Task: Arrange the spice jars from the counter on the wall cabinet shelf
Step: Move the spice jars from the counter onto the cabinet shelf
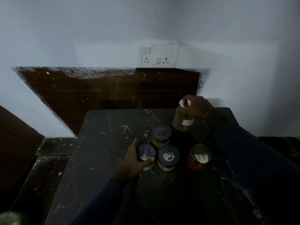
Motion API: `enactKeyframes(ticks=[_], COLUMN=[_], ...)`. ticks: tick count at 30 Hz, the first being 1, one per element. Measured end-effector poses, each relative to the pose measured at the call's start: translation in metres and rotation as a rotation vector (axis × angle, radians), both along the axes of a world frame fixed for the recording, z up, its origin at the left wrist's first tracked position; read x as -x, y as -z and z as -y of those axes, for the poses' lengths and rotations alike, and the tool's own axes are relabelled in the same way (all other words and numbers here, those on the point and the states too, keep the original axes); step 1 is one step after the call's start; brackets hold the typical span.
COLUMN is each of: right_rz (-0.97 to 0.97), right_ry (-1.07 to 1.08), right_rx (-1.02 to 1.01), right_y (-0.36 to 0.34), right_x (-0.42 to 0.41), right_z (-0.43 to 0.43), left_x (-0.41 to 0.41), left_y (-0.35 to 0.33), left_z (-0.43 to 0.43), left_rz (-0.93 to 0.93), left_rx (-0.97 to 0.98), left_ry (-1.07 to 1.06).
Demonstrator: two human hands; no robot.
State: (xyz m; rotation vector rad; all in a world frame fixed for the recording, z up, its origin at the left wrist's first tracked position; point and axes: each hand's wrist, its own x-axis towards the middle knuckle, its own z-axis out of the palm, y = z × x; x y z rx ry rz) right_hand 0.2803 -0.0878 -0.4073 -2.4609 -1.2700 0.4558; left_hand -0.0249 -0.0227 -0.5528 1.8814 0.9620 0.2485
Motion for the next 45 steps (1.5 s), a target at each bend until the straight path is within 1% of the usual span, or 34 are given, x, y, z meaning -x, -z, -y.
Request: enactKeyframes(ticks=[3,5,7,10,13,15,18,20,22,23,25,26,27,32,35,37,39,41,43,45], right_rz=[-0.011,-0.130,-0.261,-0.329,-0.370,-0.385,-0.411,-0.520,-0.578,-0.565,-0.457,-0.408,-0.423,-0.348,-0.328,-0.288,-0.198,-0.086,-0.004,0.068], right_ry=[-0.134,-0.210,-0.236,-0.262,-0.276,-0.286,-0.319,-0.328,-0.360,-0.371,-0.365,-0.392,-0.400,-0.520,-0.512,-0.492,-0.445,-0.371,-0.306,-0.264], right_rx=[-0.027,-0.020,-0.021,-0.013,-0.024,-0.073,-0.220,-0.330,-0.460,-0.497,-0.560,-0.610,-0.630,-0.929,-1.083,-1.150,-1.141,-1.070,-0.995,-0.933], right_y=[-0.046,-0.064,-0.076,-0.093,-0.109,-0.116,-0.127,-0.133,-0.147,-0.153,-0.169,-0.195,-0.202,-0.338,-0.401,-0.431,-0.447,-0.452,-0.452,-0.454], right_x=[0.016,0.036,0.056,0.082,0.099,0.105,0.114,0.119,0.125,0.127,0.128,0.123,0.123,0.102,0.088,0.075,0.058,0.038,0.020,0.006], right_z=[-0.010,-0.019,-0.025,-0.037,-0.047,-0.049,-0.054,-0.057,-0.065,-0.066,-0.066,-0.072,-0.068,-0.078,-0.088,-0.101,-0.122,-0.149,-0.176,-0.197], left_x=[-0.010,-0.023,-0.032,-0.038,-0.033,-0.028,-0.020,-0.019,-0.017,-0.021,-0.027,-0.035,-0.035,-0.064,-0.080,-0.089,-0.098,-0.112,-0.124,-0.127], left_y=[-0.038,-0.069,-0.099,-0.134,-0.150,-0.159,-0.180,-0.197,-0.221,-0.229,-0.250,-0.277,-0.283,-0.420,-0.491,-0.527,-0.548,-0.557,-0.564,-0.576], left_z=[-0.003,-0.007,-0.006,-0.004,-0.005,-0.006,-0.015,-0.024,-0.037,-0.043,-0.046,-0.055,-0.053,-0.091,-0.110,-0.126,-0.144,-0.169,-0.185,-0.180], left_rz=[0.125,0.208,0.292,0.394,0.478,0.516,0.583,0.649,0.720,0.749,0.779,0.799,0.781,0.863,0.884,0.852,0.703,0.452,0.148,-0.137], left_rx=[-0.079,-0.054,-0.035,-0.067,-0.111,-0.108,-0.099,-0.090,-0.139,-0.153,-0.170,-0.219,-0.233,-0.543,-0.747,-0.873,-0.942,-0.958,-0.934,-0.867], left_ry=[-0.060,-0.057,-0.005,0.038,-0.051,-0.122,-0.206,-0.239,-0.250,-0.230,-0.198,-0.172,-0.143,0.003,0.083,0.104,0.093,0.055,0.028,0.082])
